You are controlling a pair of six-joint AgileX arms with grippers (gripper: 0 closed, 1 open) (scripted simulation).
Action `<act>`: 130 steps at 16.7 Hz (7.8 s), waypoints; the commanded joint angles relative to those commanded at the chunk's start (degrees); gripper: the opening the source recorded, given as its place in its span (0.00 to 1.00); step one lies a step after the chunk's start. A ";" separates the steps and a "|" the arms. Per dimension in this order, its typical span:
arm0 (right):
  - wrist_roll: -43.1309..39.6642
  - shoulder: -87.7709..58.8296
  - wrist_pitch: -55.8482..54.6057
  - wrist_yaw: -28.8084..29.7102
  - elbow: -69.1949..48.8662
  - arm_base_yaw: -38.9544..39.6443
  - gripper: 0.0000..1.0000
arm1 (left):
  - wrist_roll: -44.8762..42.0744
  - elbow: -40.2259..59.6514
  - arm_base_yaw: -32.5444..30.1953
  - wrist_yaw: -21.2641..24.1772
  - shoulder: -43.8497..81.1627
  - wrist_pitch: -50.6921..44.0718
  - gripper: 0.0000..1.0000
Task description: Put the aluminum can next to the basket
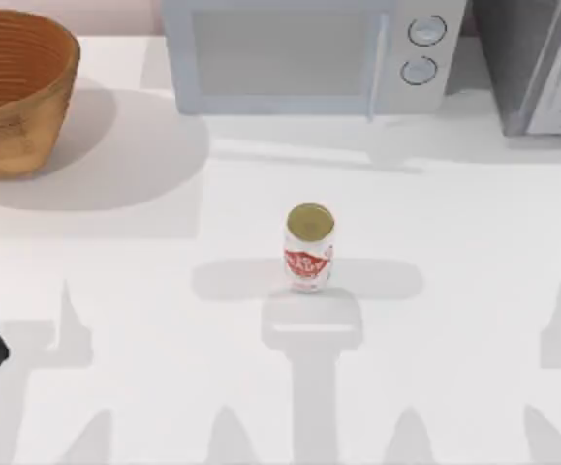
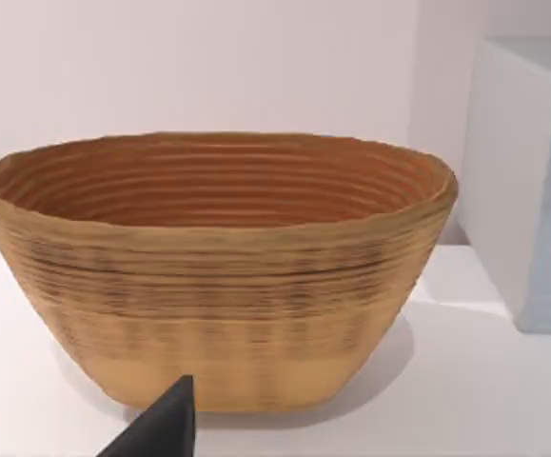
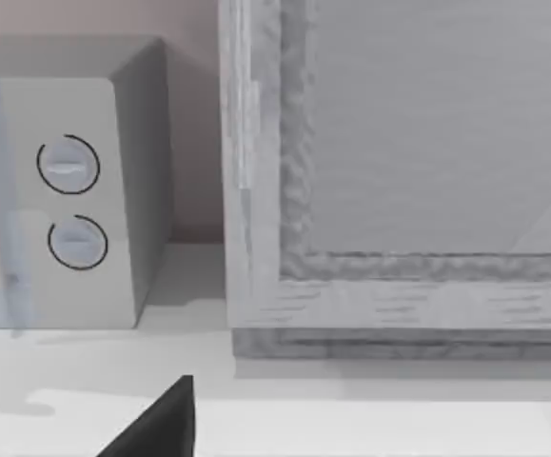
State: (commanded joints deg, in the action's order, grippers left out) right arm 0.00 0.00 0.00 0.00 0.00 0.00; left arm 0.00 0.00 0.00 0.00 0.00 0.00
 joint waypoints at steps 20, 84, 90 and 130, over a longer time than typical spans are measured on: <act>0.00 0.00 0.00 0.00 0.00 0.00 1.00 | -3.44 68.63 -21.93 0.64 73.27 -45.70 1.00; 0.00 0.00 0.00 0.00 0.00 0.00 1.00 | -1.51 106.22 -31.35 0.17 128.43 -67.35 0.00; 0.00 0.00 0.00 0.00 0.00 0.00 1.00 | 7.11 85.40 -16.62 0.05 114.55 -61.49 0.00; 0.00 0.00 0.00 0.00 0.00 0.00 1.00 | 10.08 79.23 -11.62 0.03 110.19 -58.90 1.00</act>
State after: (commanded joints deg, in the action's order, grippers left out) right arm 0.00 0.00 0.00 0.00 0.00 0.00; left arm 10.08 79.23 -11.62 0.03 110.19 -58.90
